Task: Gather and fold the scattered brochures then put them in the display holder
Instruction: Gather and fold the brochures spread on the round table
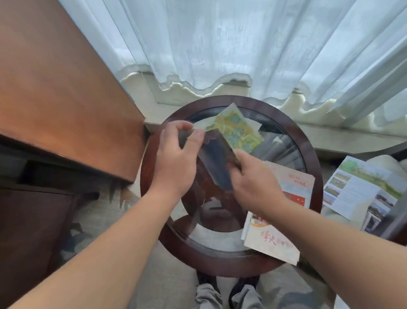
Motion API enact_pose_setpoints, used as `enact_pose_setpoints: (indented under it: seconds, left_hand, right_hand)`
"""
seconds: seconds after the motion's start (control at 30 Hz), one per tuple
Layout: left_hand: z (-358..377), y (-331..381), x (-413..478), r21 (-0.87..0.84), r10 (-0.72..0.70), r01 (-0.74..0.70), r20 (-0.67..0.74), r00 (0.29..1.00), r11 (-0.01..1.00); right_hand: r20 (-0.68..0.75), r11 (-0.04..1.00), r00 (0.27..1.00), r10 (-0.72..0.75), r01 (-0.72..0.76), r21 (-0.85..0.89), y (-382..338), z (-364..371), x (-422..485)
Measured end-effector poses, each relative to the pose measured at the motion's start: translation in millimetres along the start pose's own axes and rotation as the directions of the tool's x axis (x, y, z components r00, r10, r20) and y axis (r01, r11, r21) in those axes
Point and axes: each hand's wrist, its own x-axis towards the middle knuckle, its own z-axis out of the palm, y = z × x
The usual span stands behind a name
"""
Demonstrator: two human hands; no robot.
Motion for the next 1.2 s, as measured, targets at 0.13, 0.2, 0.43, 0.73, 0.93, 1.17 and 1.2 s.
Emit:
enact_pose_setpoints:
  seconds: [0.13,0.2,0.43,0.73,0.93,1.17,1.2]
  left_hand:
    - [-16.5,-14.9,3.8,-0.171,-0.188,0.181,-0.023,0.982,0.968]
    - [-17.8,-25.1,1.0,-0.288,-0.29,0.301,0.082,0.954,0.909]
    - [-12.7,-53.5,4.5,-0.425,-0.481,0.496,0.151,0.863,0.757]
    - [-7.4,-83.8,10.6,-0.251,-0.47,0.468,0.056,0.881,0.848]
    - [8.2,-117.1,42.4,0.171,-0.31,0.331,-0.14,0.94,0.928]
    - [24.1,-138.9,55.5,0.735,0.002,0.078,-0.107,0.994,0.674]
    - [29.1,-138.4,54.8,0.754,0.072,-0.021,-0.035,0.997,0.656]
  right_hand:
    - [0.036,0.851,0.984,0.173,-0.167,0.498,-12.5,-16.2,11.1]
    - [0.162,0.644,0.957,0.239,-0.282,0.711,-13.7,-16.9,13.9]
    - [0.178,0.683,0.89,0.42,-0.439,0.584,18.9,-0.6,13.8]
    - [0.18,0.695,0.835,0.521,-0.537,0.478,53.3,20.7,18.7]
    - [0.038,0.943,0.946,0.321,-0.323,0.082,64.4,47.1,46.5]
    - [0.096,0.898,0.985,0.142,-0.087,-0.431,91.9,55.6,68.0]
    - [0.131,0.877,0.986,0.098,-0.024,-0.479,95.0,53.4,73.6]
